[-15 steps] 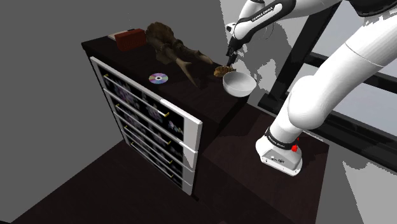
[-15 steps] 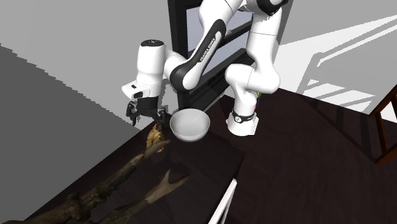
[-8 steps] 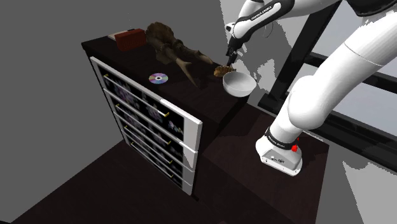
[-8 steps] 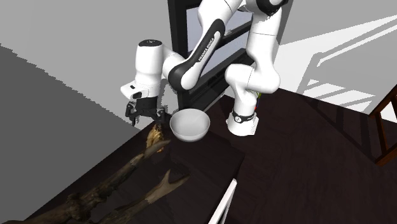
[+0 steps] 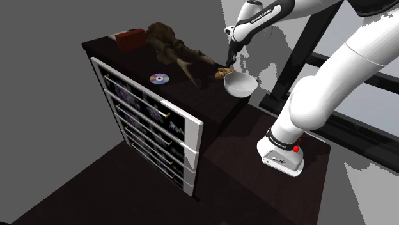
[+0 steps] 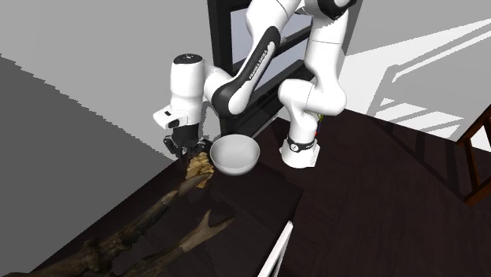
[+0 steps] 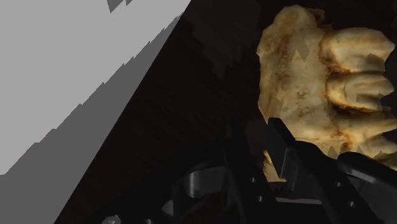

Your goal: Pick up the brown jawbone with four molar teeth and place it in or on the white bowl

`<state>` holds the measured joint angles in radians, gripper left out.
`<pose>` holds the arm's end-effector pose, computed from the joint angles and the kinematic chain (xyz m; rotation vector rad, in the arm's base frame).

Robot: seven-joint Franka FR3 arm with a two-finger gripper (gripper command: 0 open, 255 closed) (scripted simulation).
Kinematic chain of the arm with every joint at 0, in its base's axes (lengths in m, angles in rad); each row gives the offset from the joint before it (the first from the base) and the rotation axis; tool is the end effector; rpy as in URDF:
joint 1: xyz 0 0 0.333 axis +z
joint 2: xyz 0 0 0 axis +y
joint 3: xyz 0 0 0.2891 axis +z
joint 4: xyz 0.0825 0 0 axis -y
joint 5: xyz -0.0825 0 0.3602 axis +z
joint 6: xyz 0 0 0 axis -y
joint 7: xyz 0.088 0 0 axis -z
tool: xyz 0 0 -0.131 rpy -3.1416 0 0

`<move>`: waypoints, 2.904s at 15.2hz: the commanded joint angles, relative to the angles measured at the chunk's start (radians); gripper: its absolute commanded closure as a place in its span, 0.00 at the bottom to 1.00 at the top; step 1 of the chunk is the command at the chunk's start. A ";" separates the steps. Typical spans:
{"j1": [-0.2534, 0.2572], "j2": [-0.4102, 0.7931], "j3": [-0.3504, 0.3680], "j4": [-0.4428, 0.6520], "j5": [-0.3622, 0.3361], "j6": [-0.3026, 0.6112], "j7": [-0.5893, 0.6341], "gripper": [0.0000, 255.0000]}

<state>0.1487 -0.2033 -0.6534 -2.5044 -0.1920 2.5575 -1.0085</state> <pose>0.4090 -0.2200 0.3305 2.8238 0.9498 0.2434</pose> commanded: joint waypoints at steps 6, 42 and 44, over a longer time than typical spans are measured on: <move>0.052 0.158 0.014 0.234 0.174 -0.344 0.088 0.00; 0.015 0.495 0.031 0.621 0.456 -0.845 0.208 1.00; 0.017 0.482 0.029 0.633 0.448 -0.867 0.215 1.00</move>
<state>0.1649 0.2840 -0.6237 -1.8782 0.2605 1.7068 -0.7976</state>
